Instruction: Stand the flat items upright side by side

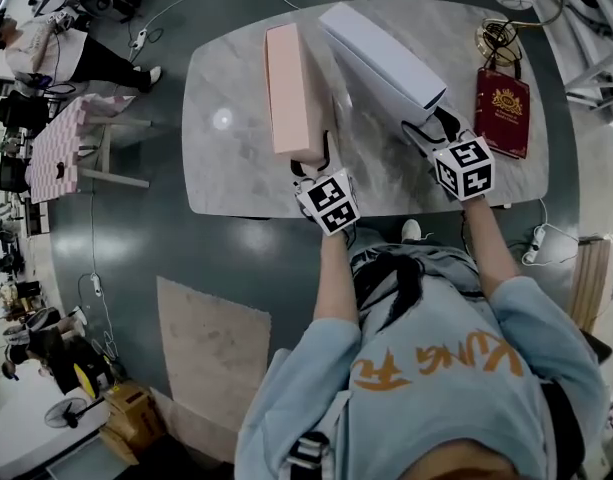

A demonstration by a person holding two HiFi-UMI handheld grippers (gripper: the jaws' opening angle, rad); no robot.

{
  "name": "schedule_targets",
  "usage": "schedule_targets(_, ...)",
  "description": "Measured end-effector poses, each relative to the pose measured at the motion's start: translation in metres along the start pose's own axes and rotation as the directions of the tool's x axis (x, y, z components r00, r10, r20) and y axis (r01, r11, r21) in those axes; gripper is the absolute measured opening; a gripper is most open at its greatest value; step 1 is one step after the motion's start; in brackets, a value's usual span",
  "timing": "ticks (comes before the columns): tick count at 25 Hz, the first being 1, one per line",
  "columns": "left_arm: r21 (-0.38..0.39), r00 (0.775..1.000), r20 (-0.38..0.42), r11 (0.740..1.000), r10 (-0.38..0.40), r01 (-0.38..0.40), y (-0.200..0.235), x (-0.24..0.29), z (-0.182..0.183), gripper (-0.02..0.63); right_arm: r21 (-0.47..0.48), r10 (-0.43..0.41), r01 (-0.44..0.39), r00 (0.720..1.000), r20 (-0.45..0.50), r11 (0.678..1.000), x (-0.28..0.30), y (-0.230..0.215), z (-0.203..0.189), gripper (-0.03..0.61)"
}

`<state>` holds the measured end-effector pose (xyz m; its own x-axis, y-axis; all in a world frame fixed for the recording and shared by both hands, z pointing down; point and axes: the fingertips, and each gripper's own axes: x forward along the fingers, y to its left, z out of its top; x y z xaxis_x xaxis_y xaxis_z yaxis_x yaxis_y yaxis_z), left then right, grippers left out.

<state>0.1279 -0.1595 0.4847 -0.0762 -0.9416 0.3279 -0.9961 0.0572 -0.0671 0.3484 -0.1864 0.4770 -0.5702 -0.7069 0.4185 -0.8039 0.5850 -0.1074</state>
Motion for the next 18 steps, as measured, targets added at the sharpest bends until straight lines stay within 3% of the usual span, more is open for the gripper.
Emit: schedule_targets(18,0.052,0.982,0.001,0.981,-0.186,0.186,0.019,0.054,0.019,0.313,0.045,-0.078,0.078,0.997,-0.005,0.996,0.057,0.030,0.024,0.304)
